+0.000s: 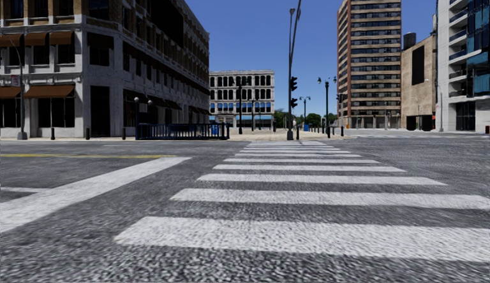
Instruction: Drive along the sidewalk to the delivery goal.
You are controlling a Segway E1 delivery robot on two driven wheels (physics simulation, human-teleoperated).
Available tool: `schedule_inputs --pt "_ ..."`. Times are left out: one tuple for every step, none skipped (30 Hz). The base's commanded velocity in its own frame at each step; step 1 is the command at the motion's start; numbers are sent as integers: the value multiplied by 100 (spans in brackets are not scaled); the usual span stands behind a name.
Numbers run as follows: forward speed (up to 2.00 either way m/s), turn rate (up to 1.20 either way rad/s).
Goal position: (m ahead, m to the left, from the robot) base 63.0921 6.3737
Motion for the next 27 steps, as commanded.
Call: schedule_inputs --pt "132 -53" --pt "132 -53" --pt "132 -53" --pt "132 -53" --pt "132 -53" --pt "132 -53" --pt "132 -53" --pt "133 -48" --pt "133 -38" --pt "134 0" --pt "134 0" --pt "141 0" --pt "200 0" --pt "200 0" --pt "200 0" --pt "200 0" --pt "200 0" --pt "200 0" --pt "200 0" --pt "200 0" --pt "200 0" --pt "200 0" --pt "200 0" --pt "200 0" --pt "200 0" --pt "200 0" --pt "200 0"
